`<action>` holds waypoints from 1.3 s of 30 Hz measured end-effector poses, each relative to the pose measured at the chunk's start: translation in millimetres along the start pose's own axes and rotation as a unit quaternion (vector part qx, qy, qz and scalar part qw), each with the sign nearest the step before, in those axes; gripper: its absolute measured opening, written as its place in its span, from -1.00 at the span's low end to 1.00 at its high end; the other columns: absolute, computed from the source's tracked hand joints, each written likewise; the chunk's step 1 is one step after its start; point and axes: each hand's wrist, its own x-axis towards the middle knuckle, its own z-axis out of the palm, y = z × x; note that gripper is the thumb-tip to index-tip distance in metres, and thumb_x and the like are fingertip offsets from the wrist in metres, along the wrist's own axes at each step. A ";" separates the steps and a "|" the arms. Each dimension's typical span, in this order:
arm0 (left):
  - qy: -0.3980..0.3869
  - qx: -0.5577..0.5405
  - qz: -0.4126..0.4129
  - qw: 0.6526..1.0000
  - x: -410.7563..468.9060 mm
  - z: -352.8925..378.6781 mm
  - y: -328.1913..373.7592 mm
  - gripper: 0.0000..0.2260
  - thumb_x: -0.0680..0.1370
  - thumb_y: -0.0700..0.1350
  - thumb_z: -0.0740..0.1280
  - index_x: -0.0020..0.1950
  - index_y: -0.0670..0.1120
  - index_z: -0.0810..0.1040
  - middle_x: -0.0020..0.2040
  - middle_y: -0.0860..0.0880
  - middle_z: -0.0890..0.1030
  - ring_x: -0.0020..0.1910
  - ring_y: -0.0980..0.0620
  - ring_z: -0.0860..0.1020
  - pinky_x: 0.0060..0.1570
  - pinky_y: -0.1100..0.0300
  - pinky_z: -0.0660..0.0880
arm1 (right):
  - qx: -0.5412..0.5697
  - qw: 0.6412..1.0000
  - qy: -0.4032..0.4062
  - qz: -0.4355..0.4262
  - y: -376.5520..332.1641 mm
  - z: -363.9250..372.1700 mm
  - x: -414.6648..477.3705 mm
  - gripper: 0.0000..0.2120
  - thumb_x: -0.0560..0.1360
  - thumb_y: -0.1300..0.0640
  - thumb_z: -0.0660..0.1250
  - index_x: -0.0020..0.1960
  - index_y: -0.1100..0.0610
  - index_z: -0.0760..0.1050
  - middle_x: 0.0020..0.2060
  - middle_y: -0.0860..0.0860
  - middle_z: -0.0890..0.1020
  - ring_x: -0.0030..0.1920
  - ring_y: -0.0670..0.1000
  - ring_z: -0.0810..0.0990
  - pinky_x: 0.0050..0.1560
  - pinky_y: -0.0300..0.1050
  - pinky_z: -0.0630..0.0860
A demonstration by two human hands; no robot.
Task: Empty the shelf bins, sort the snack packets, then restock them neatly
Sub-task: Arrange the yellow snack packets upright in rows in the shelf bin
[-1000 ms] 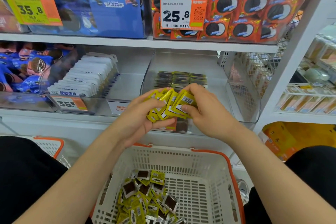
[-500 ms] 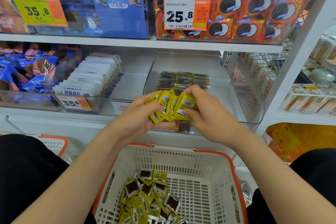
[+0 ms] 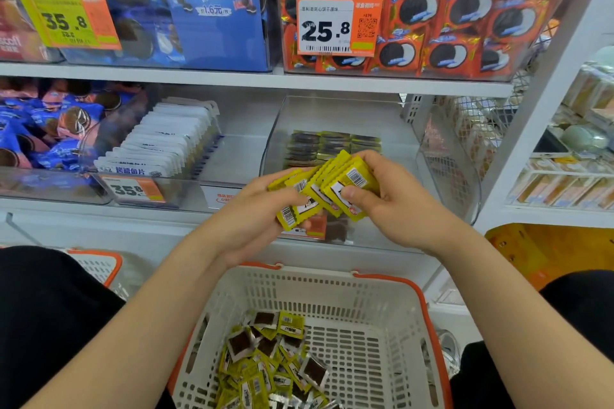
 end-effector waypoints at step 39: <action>0.077 -0.176 0.175 0.966 10.8 49.0 11.1 -0.74 0.49 -0.04 0.33 0.08 -0.09 0.35 0.32 -0.15 0.63 0.23 -0.06 0.60 0.03 0.04 0.53 | 0.358 0.918 0.125 0.114 -34.3 21.5 -5.5 -0.63 0.71 0.16 0.24 0.49 -0.02 0.35 0.27 0.12 0.65 0.25 0.16 0.66 0.15 0.09 0.64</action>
